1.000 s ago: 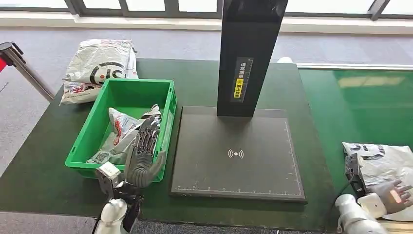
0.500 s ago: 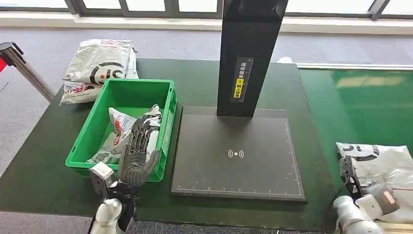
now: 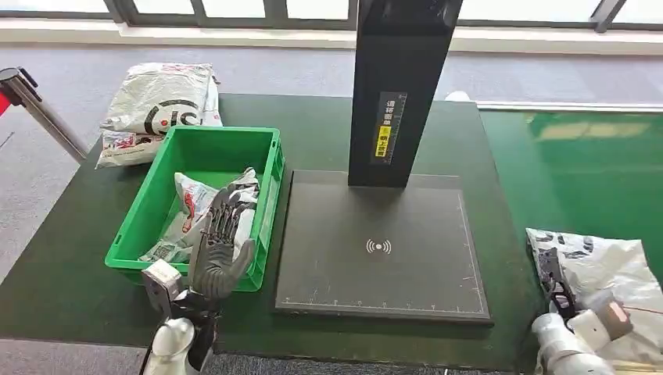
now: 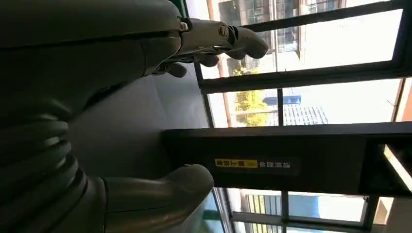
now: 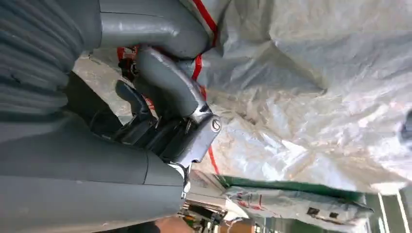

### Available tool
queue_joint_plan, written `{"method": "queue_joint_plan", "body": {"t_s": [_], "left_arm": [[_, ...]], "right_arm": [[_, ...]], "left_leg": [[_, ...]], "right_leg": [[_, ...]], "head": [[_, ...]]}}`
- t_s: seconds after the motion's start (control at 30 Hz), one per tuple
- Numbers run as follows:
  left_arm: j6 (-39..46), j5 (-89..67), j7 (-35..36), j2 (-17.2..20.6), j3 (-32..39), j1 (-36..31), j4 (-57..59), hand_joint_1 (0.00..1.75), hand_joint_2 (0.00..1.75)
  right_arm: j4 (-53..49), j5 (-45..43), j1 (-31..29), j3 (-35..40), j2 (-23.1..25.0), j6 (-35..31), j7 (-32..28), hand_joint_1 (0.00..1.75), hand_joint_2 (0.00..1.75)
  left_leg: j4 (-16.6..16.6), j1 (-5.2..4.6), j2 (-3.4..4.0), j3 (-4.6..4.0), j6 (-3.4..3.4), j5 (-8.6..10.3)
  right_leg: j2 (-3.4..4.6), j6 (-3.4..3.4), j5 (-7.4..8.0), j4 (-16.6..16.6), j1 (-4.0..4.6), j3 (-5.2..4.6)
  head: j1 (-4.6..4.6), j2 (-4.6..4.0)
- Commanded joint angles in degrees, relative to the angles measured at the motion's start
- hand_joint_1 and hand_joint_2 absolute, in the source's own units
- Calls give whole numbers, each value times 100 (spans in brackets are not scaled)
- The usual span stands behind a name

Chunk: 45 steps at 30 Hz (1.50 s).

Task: Moved the parcel from conveyor to table for the left to box.

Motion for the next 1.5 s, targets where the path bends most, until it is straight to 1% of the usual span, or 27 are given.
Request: {"method": "queue_joint_plan", "body": {"t_s": [0.03, 0.13, 0.17, 0.2, 0.23, 0.33, 0.37, 0.43, 0.47, 0.53, 0.6, 0.7, 0.77, 0.93, 0.97, 1.0, 1.03, 1.07, 1.1, 1.13, 1.17, 1.2, 1.23, 1.27, 1.37, 1.4, 1.5], "left_arm": [[28, -64, 22, -1, 202, -131, 241, 0, 175], [28, -64, 22, -1, 202, -131, 241, 0, 175], [65, -76, 22, -20, 186, -124, 245, 0, 175], [84, -75, 22, -29, 180, -124, 242, 0, 175], [111, -69, 22, -37, 166, -129, 253, 0, 175], [172, -63, 22, -44, 130, -149, 293, 0, 175], [196, -66, 22, -45, 117, -151, 294, 0, 175], [200, -66, 22, -43, 110, -152, 295, 0, 175], [256, -68, 22, -44, 95, -144, 280, 0, 175], [307, -58, 22, -40, 83, -125, 250, 0, 175], [337, -36, 22, -30, 78, -108, 228, 0, 175], [341, -28, 22, -20, 69, -92, 214, 0, 175], [357, -20, 22, -6, 41, -79, 211, 0, 175], [357, -20, 22, -6, 41, -79, 211, 0, 175], [368, -11, 22, -1, 30, -78, 211, 0, 175], [371, 3, 22, 22, 5, -51, 194, 0, 175], [370, 27, 22, 43, -2, -29, 163, 0, 175], [339, 48, 22, 64, -8, -24, 165, 0, 175], [322, 55, 22, 74, -5, -25, 165, 0, 175], [282, 55, 22, 78, -8, -35, 187, 0, 175], [283, 43, 22, 75, -12, -43, 204, 0, 175], [288, 34, 22, 72, -12, -47, 205, 0, 175], [283, 28, 22, 73, -12, -53, 209, 0, 175], [278, 20, 22, 75, -7, -59, 215, 0, 175], [253, 15, 22, 71, 27, -113, 269, 0, 175], [253, 15, 22, 71, 27, -113, 269, 0, 175], [253, 15, 22, 71, 27, -113, 269, 0, 175]], "right_arm": [[-1556, -439, -18, -604, 643, -305, -1237, 175, 175], [-1556, -439, -18, -604, 643, -305, -1237, 175, 175], [-2558, -752, 26, -1089, 988, -305, -2207, 175, 175], [-2950, -949, -22, -1416, 1160, -305, -2820, 175, 175], [-3328, -1004, -213, -2035, 1393, -305, -3667, 175, 175], [-3942, -1328, -693, -3129, 1820, -305, -5468, 175, 175], [-4214, -1647, -627, -2775, 1922, -305, -5468, 175, 175], [-4310, -1756, -594, -2671, 1958, -305, -5468, 175, 175], [-4684, -2133, -463, -2208, 2097, -305, -5468, 175, 175], [-4727, -2132, -458, -2002, 2178, -305, -5468, 175, 175], [-4570, -1864, -625, -2127, 2167, -305, -5468, 175, 175], [-4391, -1852, -702, -2192, 2096, -305, -5468, 175, 175], [-4146, -1574, -817, -2488, 2024, -305, -5468, 175, 175], [-4146, -1574, -817, -2488, 2024, -305, -5468, 175, 175], [-3949, -1358, -821, -2633, 1965, -305, -5414, 140, 175], [-3433, -323, -754, -2288, 1760, -305, -4288, 0, 175], [-2345, 6, -438, -1148, 1256, -305, -2848, 0, 175], [-1438, 6, -380, 313, 803, -305, -1367, 0, 0], [-905, 6, -452, 760, 621, -305, -913, 0, 0], [-535, 6, -436, 1488, 428, -305, -174, 0, 0], [-388, -6, -429, 1779, 372, -305, 51, 0, 0], [-419, -78, -368, 1650, 399, -305, -21, 0, 0], [-324, 6, -303, 1827, 347, -305, 249, 0, 0], [-355, 6, -240, 1747, 366, -305, 280, 0, 0], [15, 6, -213, 2192, 223, -305, 778, 0, 0], [15, 6, -213, 2192, 223, -305, 778, 0, 0], [15, 6, -213, 2192, 223, -305, 778, 0, 0]], "left_leg": [[-4, -3, 20, 4, -3, -1], [-4, 0, 22, 5, -4, -2], [-6, 2, 20, 11, -4, -3], [-9, 3, 23, 16, -5, -3], [-6, 0, 19, 10, -4, -2], [0, -6, 42, 3, -6, -6], [-3, -4, 44, 8, -7, -7], [-4, -4, 30, 8, -6, -3], [-7, -1, 29, 11, -8, -2], [-8, 1, 14, 13, -7, -1], [-7, 1, 18, 14, -5, -3], [-6, 3, 40, 16, -6, -8], [-6, 2, 35, 14, -6, -3], [-3, 5, 24, 11, -6, -3], [-11, 4, 31, 19, -8, -3], [-7, 4, 23, 15, -7, -3], [-3, 4, 21, 11, -6, -4], [-11, 10, 40, 25, -6, -6], [-10, 9, 35, 20, -6, -5], [-14, 8, 72, 27, -3, -6], [-5, 9, 64, 18, -3, -7], [-7, 6, 85, 20, -2, -7], [-6, 1, 63, 9, -1, -4], [-5, 4, 28, 3, -2, 0], [-6, 7, 12, 11, -3, -2], [-12, 7, 24, 22, -6, -3], [-11, 7, 2, 16, -6, 0]], "right_leg": [[15, -6, 3, 0, -2, -4], [16, -7, 3, -2, 1, -1], [14, -8, 2, -5, 3, 5], [15, -11, 3, -10, 5, 9], [12, -9, 2, -4, 2, 3], [34, -11, 3, 10, -4, -13], [35, -14, 3, 7, -2, -8], [25, -11, 2, 6, -3, -8], [22, -14, 2, 2, 1, -5], [4, -14, -1, -1, 3, 3], [9, -12, 1, -3, 3, 5], [33, -12, 4, -2, 5, 3], [33, -11, 4, -4, 3, 0], [20, -9, 1, -4, 5, 1], [24, -13, 3, -10, 5, 7], [18, -11, 1, -7, 5, 6], [18, -8, 1, -4, 5, 3], [35, -11, 7, -18, 11, 14], [30, -10, 6, -15, 10, 11], [66, -8, 19, -24, 10, 8], [60, -7, 14, -11, 10, 2], [79, -7, 19, -13, 8, -3], [59, -7, 15, -7, 2, -4], [23, -6, 8, -7, 4, 1], [8, -8, 3, -9, 7, 9], [16, -13, 3, -15, 8, 15], [-4, -12, 0, -14, 8, 15]], "head": [[0, 0], [0, 0], [0, 0], [0, 0], [2, 0], [2, 0], [0, 0], [-2, 0], [0, 0], [0, 0], [0, 0], [-2, 0], [0, 0], [0, 0], [0, 0], [0, 0], [0, 0], [0, 0], [0, 0], [0, 0], [0, 0], [-2, 0], [0, 0], [2, 0], [0, 0], [0, 0], [0, 0]]}}
